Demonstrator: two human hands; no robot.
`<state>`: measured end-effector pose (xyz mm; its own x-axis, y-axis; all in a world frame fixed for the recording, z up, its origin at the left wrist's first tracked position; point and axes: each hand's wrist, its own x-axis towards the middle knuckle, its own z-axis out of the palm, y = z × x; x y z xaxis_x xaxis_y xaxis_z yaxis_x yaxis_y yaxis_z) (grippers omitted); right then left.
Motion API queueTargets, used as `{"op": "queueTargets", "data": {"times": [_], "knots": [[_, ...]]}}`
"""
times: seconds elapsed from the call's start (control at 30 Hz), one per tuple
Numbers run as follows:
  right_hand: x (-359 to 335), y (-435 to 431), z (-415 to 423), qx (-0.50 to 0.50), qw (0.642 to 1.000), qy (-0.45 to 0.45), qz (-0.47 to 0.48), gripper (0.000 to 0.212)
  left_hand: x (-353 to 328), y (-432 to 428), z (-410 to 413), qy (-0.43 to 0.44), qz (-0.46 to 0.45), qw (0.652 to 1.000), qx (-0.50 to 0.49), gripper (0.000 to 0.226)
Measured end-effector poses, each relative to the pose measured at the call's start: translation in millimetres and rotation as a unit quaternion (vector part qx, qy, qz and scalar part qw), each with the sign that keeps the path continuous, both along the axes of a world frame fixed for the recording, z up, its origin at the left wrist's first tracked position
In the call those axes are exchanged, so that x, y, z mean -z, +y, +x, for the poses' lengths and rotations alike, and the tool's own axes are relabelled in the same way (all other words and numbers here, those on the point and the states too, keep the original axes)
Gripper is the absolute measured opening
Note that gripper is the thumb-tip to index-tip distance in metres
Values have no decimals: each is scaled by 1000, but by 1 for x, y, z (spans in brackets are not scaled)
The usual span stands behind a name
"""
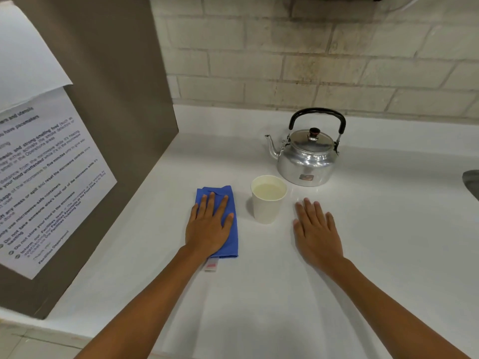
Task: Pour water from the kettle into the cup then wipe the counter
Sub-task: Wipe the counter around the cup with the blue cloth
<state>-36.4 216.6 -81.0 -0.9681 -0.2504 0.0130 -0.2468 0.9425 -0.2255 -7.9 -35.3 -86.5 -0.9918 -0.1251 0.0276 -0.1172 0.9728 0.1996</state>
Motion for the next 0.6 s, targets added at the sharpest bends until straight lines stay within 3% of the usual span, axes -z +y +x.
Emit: {"op": "queueTargets", "data": {"times": [0.33,0.6], "knots": [[7,1,-3,-3,1000,2,12,53,-3,4,-40,-11,5,995,99,56],[9,0,-2,3,1000,13,9,52,-3,-22,-97,-14,-1,997,72,55]]}}
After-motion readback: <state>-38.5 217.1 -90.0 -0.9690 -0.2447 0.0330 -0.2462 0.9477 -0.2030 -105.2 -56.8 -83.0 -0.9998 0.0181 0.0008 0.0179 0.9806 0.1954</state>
